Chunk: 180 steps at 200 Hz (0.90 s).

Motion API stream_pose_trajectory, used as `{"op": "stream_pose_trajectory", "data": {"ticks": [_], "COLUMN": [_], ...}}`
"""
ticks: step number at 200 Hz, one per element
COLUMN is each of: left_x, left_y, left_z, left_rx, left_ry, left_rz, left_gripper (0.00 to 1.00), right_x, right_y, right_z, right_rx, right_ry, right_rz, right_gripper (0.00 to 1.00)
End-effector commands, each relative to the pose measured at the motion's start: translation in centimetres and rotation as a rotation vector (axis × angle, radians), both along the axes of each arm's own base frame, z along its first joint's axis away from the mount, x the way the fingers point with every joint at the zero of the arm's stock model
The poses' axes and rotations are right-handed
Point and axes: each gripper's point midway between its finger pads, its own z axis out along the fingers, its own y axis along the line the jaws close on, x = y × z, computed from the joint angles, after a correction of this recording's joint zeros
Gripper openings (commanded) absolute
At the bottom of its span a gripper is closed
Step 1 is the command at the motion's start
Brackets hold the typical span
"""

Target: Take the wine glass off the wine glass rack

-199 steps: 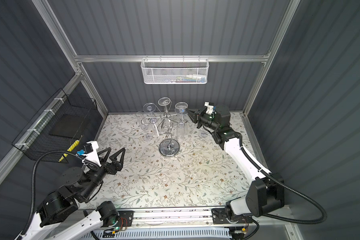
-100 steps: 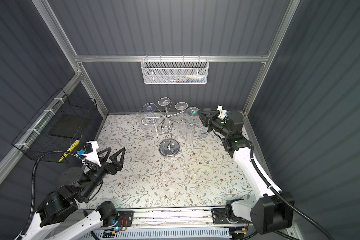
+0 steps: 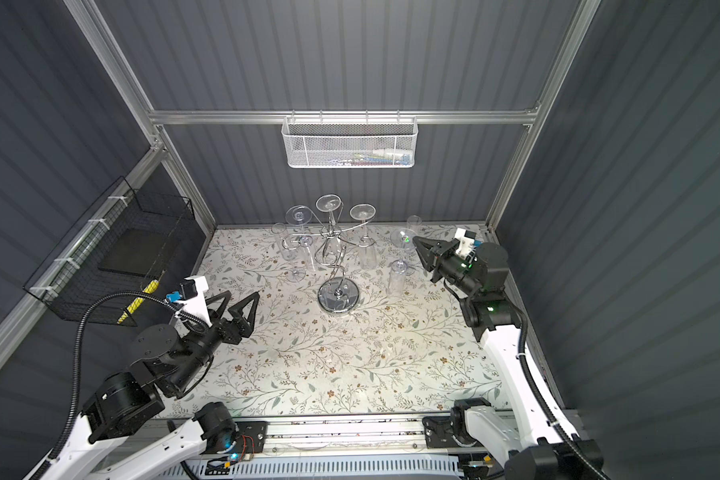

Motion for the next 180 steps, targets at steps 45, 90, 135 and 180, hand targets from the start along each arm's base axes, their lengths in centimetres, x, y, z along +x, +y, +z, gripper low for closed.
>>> {"op": "stream_pose_trajectory", "data": {"ticks": [45, 90, 135, 180], "left_x": [0.0, 0.0, 0.1, 0.1], "left_y": [-1.8, -2.8, -3.8, -5.7], "left_z": [3.6, 5.1, 6.0, 7.5], "left_rx": [-0.096, -0.132, -0.154, -0.178], "left_ry": [-0.037, -0.044, -0.034, -0.034], "left_rz": [-0.070, -0.106, -0.143, -0.213], "left_gripper": [0.83, 0.83, 0.83, 0.83], "right_x": [-3.8, -5.6, -6.9, -8.3], "right_y": [-0.4, -1.2, -2.1, -2.7], "right_z": [1.2, 1.9, 2.6, 4.5], "right_rx": [-0.124, -0.221, -0.335, -0.496], "right_ry": [-0.099, -0.152, -0.200, -0.323], "right_rz": [0.024, -0.003, -0.047, -0.079], "right_gripper": [0.00, 0.00, 0.00, 0.00]}}
